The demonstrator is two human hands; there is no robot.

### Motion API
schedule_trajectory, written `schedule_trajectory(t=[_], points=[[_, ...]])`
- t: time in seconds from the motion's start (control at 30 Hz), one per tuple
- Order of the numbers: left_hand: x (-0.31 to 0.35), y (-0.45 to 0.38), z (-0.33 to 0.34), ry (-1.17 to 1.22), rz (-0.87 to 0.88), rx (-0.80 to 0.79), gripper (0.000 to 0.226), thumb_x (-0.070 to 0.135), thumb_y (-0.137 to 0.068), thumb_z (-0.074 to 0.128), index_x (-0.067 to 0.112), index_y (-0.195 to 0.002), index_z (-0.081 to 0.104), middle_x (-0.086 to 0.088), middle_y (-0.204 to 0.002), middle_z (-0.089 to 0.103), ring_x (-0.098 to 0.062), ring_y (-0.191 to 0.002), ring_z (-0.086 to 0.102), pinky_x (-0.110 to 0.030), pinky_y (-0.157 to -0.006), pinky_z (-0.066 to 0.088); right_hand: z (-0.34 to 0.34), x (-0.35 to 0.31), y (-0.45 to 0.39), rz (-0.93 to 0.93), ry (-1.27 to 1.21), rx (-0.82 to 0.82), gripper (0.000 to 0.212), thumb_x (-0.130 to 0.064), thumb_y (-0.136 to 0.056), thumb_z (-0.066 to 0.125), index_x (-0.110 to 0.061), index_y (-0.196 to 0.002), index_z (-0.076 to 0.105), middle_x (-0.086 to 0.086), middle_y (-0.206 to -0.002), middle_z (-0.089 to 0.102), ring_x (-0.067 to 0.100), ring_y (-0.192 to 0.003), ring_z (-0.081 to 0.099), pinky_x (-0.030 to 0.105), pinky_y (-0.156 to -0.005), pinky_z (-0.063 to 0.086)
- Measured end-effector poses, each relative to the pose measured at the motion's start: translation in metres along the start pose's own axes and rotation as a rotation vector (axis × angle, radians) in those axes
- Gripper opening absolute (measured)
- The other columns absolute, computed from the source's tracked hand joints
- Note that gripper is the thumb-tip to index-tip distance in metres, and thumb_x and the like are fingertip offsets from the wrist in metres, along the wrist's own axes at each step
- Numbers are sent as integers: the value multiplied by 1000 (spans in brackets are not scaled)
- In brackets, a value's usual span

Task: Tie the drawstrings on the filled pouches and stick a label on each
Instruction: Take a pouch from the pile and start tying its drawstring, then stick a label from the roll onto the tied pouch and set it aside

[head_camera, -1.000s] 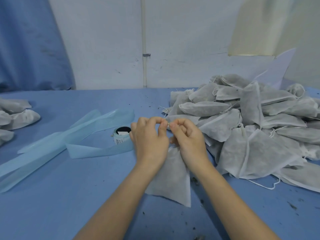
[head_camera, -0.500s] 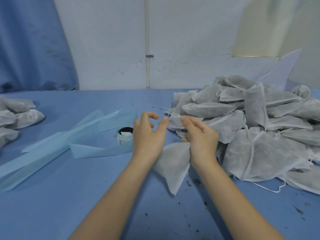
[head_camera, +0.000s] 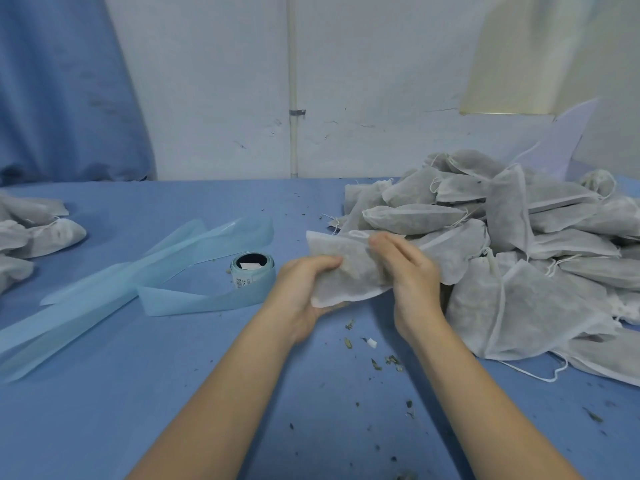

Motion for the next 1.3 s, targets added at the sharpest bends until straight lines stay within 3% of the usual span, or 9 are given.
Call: schedule_trajectory(t=[0.1,0.27,0.47,0.57,0.7,0.83,0.93,1.1,1.3], points=[[3,0,-2,-4,14,19,28,13,-88,54,2,-112,63,-12,-99,66,-23,-88,64,-32,-59,57,5,-4,3,-41,110,-125,12,-16,-78,75,-26,-71,76,-12,-92,68,0,-88,62,7,-71,43],[10,1,0,-58,84,-25,38,51,-73,67,15,-87,71,-4,-85,72,-20,-80,68,-39,-83,50,10,-9,5,-109,262,-183,17,-18,-77,78,-32,-69,75,-12,-95,62,-3,-93,58,6,-77,39],[20,6,-9,-270,285,142,12,12,-88,62,5,-84,71,-5,-79,72,-17,-72,67,-29,-72,51,17,-4,7,-99,333,-209,11,-21,-77,78,-31,-72,75,-11,-97,58,-3,-92,56,10,-80,38],[31,11,-27,-349,356,261,16,14,-89,60,2,-93,70,-14,-94,72,-29,-91,67,-40,-86,50,31,-2,7,-80,254,-247,9,-22,-81,74,-29,-88,75,-15,-99,66,-5,-97,59,10,-83,43],[61,20,-75,-185,451,452,11,13,-91,58,6,-92,67,-10,-94,69,-26,-91,65,-37,-86,49,56,18,-3,166,48,-260,22,-13,-97,52,-17,-117,61,-1,-117,65,11,-111,59,25,-102,44],[83,21,-115,-68,472,574,13,18,-94,56,10,-99,63,3,-87,65,-15,-84,62,-23,-72,48,85,47,4,68,651,-568,54,-3,-90,57,-16,-141,44,-1,-138,53,5,-112,53,11,-94,37],[88,15,-127,-72,439,609,12,20,-93,56,10,-97,63,-3,-96,66,-22,-95,64,-33,-87,51,101,67,8,117,701,-688,76,-14,-82,73,-18,-148,33,-1,-142,47,11,-121,52,19,-100,41],[85,-2,-127,-145,335,569,10,22,-93,57,14,-87,60,-1,-86,62,-23,-85,61,-41,-80,54,123,78,3,41,700,-698,80,-21,-73,83,-22,-142,41,-20,-112,54,-11,-89,55,-1,-75,38],[84,-17,-123,-229,287,506,14,22,-93,57,14,-83,62,-2,-82,64,-22,-75,62,-38,-70,54,142,83,-9,-95,877,-590,64,-33,-63,84,-18,-119,56,-1,-109,59,15,-98,54,28,-79,45]])
Point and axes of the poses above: each hand's wrist, its own y-axis away from the middle knuckle, its own z-axis out of the palm, x = y × z, the point moved 6 cm from there along -y, towards the middle knuckle
